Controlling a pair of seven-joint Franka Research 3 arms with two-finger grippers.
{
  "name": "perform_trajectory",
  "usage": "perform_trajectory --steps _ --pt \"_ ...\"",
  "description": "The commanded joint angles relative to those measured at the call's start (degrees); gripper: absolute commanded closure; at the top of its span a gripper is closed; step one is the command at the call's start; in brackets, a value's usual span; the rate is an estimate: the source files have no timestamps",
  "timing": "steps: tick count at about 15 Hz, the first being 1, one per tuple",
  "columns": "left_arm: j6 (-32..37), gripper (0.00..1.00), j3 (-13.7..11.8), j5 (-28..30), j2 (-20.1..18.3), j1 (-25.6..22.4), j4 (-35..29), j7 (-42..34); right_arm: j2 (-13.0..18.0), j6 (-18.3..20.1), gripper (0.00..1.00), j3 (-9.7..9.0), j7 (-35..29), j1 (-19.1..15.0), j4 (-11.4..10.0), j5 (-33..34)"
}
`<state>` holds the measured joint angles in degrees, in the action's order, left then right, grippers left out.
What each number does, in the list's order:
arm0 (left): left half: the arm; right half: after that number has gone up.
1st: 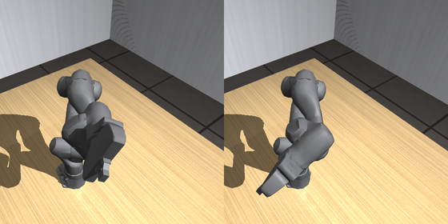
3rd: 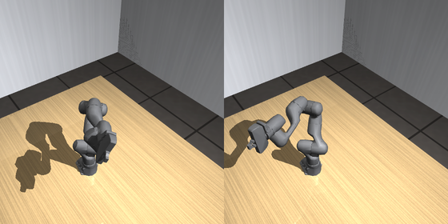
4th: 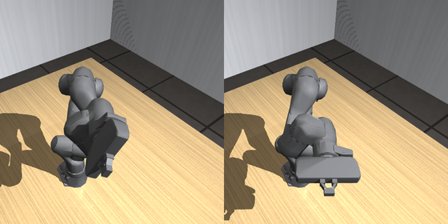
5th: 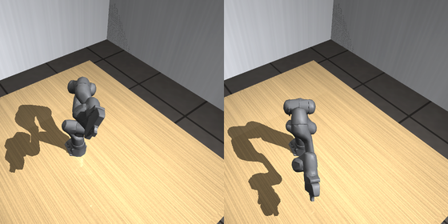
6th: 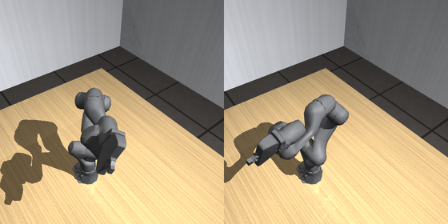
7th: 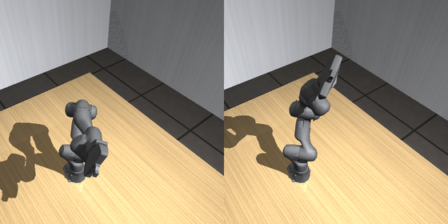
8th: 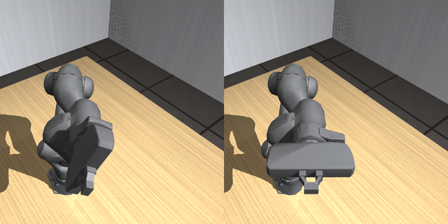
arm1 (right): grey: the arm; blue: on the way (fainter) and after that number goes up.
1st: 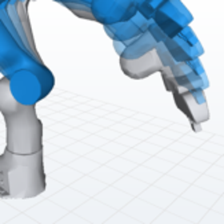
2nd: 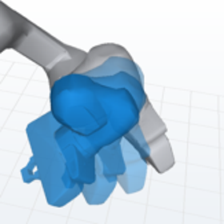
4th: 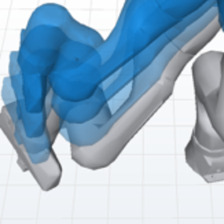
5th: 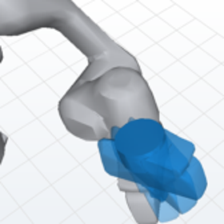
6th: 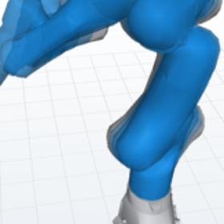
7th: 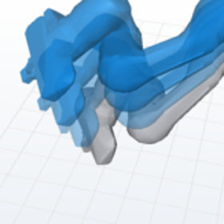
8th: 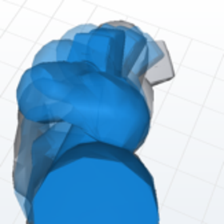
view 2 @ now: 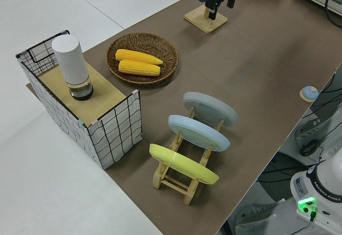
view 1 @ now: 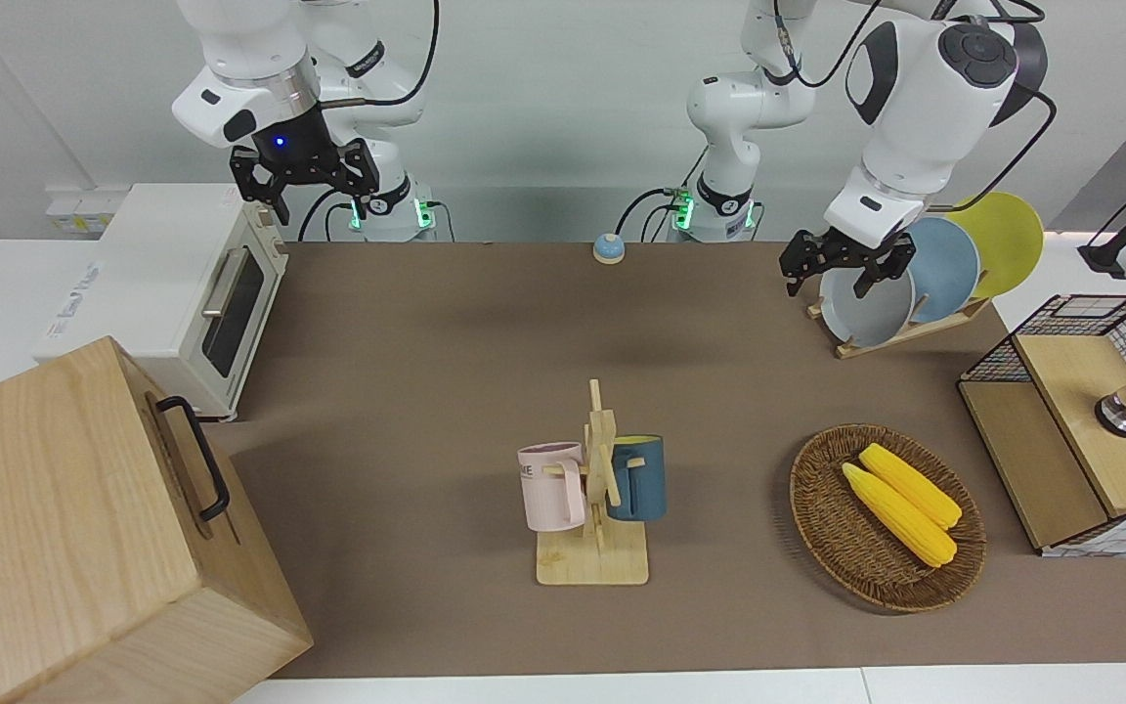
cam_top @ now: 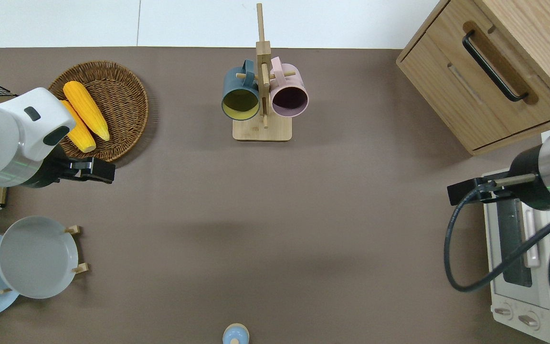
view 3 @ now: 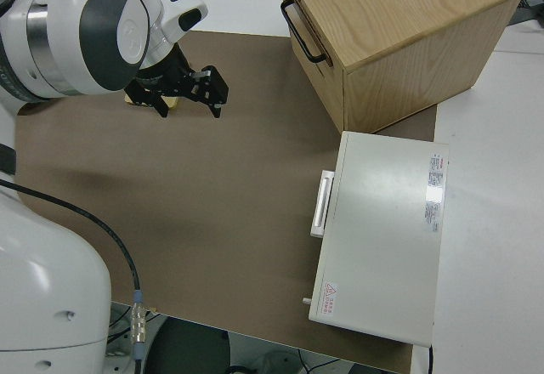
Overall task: Pick gray plate from low plate rack and place it on table with left arm
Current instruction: 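Move the left gripper from the corn basket toward the low plate rack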
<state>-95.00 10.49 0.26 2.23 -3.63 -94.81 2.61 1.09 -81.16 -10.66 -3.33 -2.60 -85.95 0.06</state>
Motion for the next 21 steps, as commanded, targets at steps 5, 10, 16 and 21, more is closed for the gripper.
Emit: perform_trajectory --steps 5,10,16,21 --pt "1.7 0.00 -0.2 -0.6 0.1 0.3 1.3 -0.4 0.1 0.8 0.013 -0.33 0.0 -0.6 0.3 -0.6" --pt "1.7 0.00 -0.2 -0.6 -0.1 0.2 0.9 -0.4 0.1 0.8 0.011 -0.33 0.0 -0.6 0.3 -0.6" --pt "2.4 0.00 -0.3 -0.6 -1.1 -0.1 0.1 -0.8 0.1 0.8 0.013 -0.33 0.0 -0.6 0.3 -0.6" --pt "2.6 0.00 -0.5 -1.1 -2.1 -1.3 0.2 -3.0 0.1 0.8 0.013 -0.33 0.0 -0.6 0.3 -0.6"
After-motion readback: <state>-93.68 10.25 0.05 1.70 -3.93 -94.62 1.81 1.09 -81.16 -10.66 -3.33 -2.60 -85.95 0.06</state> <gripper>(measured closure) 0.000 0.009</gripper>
